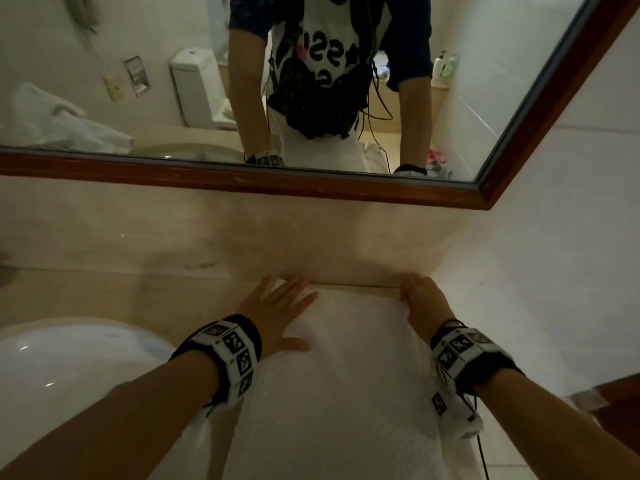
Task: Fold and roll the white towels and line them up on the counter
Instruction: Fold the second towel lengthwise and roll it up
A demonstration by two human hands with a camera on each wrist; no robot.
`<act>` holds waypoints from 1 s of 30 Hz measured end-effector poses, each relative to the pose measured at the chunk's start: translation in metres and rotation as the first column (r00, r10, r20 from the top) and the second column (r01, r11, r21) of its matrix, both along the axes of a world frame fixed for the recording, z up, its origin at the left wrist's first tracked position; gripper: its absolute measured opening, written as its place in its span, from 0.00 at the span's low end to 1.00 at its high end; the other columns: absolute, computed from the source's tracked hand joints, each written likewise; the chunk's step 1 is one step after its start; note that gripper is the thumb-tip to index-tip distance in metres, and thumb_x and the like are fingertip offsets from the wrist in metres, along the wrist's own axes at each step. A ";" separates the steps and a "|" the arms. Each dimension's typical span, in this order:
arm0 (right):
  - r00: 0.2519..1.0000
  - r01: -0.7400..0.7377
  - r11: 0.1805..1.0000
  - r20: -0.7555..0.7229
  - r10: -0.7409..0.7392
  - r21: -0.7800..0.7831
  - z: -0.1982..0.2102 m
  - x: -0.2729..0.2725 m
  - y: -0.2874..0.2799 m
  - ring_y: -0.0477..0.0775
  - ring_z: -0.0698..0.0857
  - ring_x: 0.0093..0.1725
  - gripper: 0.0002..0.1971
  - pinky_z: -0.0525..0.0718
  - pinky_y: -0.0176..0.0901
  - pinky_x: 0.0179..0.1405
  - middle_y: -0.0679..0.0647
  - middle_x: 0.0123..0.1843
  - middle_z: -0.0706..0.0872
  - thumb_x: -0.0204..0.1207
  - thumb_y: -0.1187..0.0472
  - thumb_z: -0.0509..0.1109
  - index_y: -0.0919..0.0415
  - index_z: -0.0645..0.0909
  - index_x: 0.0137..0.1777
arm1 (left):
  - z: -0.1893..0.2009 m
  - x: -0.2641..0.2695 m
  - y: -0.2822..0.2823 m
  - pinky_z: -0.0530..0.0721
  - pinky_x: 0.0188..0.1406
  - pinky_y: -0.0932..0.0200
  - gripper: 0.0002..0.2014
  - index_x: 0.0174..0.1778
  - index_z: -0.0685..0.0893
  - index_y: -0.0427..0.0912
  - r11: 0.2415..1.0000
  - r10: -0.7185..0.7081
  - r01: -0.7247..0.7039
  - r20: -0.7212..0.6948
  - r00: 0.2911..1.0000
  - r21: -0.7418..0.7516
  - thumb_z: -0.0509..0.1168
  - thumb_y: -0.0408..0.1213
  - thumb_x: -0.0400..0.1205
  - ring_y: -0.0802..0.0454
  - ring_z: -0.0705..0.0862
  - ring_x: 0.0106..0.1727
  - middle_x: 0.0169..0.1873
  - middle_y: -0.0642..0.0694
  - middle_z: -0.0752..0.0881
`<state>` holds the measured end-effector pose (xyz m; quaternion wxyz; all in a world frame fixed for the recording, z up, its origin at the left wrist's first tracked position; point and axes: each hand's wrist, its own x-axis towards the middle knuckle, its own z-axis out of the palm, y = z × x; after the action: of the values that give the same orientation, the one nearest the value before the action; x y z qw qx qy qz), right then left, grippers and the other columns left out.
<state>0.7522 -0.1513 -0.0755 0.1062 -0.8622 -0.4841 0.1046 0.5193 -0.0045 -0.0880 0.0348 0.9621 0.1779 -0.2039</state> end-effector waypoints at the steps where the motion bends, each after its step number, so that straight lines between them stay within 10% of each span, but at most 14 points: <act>1: 1.000 -0.011 1.000 0.013 0.011 0.011 0.000 0.001 0.000 0.64 0.75 0.63 0.21 0.71 0.46 0.51 0.67 0.60 0.80 0.64 0.84 0.59 0.67 0.80 0.53 | -0.001 0.000 0.001 0.28 0.76 0.43 0.52 0.69 0.20 0.56 1.000 0.010 -0.010 -0.011 1.000 -0.007 0.11 0.77 0.47 0.54 0.30 0.81 0.70 0.52 0.21; 10: 0.980 -0.190 0.971 0.037 0.197 -0.147 0.008 0.006 -0.003 0.57 0.67 0.73 0.26 0.71 0.45 0.71 0.57 0.72 0.69 0.76 0.55 0.69 0.57 0.70 0.74 | -0.001 0.000 0.009 0.36 0.80 0.42 0.62 0.77 0.26 0.55 0.997 0.064 -0.069 -0.095 0.993 -0.045 0.12 0.80 0.44 0.53 0.35 0.83 0.79 0.53 0.27; 14: 0.968 -0.247 0.940 -0.106 0.228 -0.235 0.018 0.006 0.002 0.56 0.66 0.75 0.29 0.65 0.43 0.75 0.56 0.76 0.67 0.74 0.54 0.72 0.57 0.70 0.74 | 0.015 0.011 0.012 0.59 0.78 0.50 0.36 0.83 0.50 0.47 0.983 0.174 -0.172 0.025 0.984 -0.057 0.44 0.64 0.82 0.49 0.56 0.81 0.82 0.47 0.52; 19: 0.962 -0.269 0.882 -0.060 0.267 -0.387 0.033 -0.008 0.022 0.54 0.75 0.53 0.10 0.75 0.43 0.52 0.57 0.58 0.78 0.71 0.61 0.73 0.51 0.74 0.45 | 0.023 0.026 0.013 0.67 0.74 0.55 0.31 0.80 0.62 0.42 0.977 0.211 -0.209 0.051 0.976 -0.044 0.61 0.49 0.82 0.45 0.64 0.76 0.77 0.42 0.63; 21: 0.956 -0.277 0.897 -0.007 0.293 -0.345 0.036 -0.010 0.027 0.49 0.71 0.42 0.20 0.70 0.34 0.37 0.50 0.43 0.73 0.70 0.71 0.67 0.49 0.62 0.31 | 0.029 0.025 0.016 0.66 0.73 0.55 0.31 0.78 0.65 0.43 0.977 0.211 -0.209 0.068 0.975 -0.030 0.65 0.46 0.80 0.45 0.65 0.76 0.76 0.43 0.66; 24: 0.943 -0.309 0.887 0.012 0.333 -0.342 0.044 -0.012 0.026 0.41 0.65 0.31 0.21 0.63 0.28 0.27 0.43 0.32 0.64 0.67 0.80 0.57 0.53 0.60 0.26 | 0.046 0.016 0.012 0.75 0.59 0.58 0.18 0.54 0.86 0.45 0.983 0.018 -0.057 0.222 0.975 0.174 0.76 0.40 0.68 0.50 0.81 0.60 0.55 0.47 0.85; 26: 0.929 -0.350 0.889 0.013 0.370 -0.295 0.045 -0.012 0.018 0.47 0.71 0.38 0.16 0.65 0.28 0.31 0.42 0.35 0.66 0.67 0.79 0.58 0.55 0.67 0.31 | 0.057 0.011 0.006 0.78 0.50 0.60 0.12 0.42 0.86 0.44 0.960 -0.082 0.018 0.220 0.972 0.280 0.77 0.36 0.64 0.50 0.84 0.48 0.43 0.48 0.87; 28: 0.916 -0.389 0.896 0.009 0.400 -0.215 0.046 -0.014 0.011 0.52 0.75 0.55 0.13 0.73 0.34 0.47 0.45 0.51 0.72 0.69 0.71 0.68 0.59 0.74 0.51 | 0.046 0.000 0.003 0.74 0.56 0.60 0.12 0.55 0.83 0.41 0.949 -0.160 0.129 0.089 0.983 0.289 0.66 0.35 0.76 0.49 0.81 0.56 0.52 0.45 0.84; 30: 0.897 -0.430 0.873 0.003 0.443 -0.231 0.046 -0.020 0.012 0.51 0.70 0.62 0.27 0.76 0.42 0.58 0.48 0.63 0.68 0.69 0.61 0.75 0.57 0.69 0.67 | 0.041 -0.012 0.002 0.79 0.44 0.66 0.15 0.45 0.88 0.46 0.962 -0.162 0.142 0.071 0.984 0.233 0.78 0.43 0.64 0.52 0.85 0.45 0.43 0.50 0.87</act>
<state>0.7319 -0.1396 -0.0290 -0.0319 -0.7397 -0.6539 0.1556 0.5077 -0.0027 -0.0470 -0.0831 0.9787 0.1239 -0.1413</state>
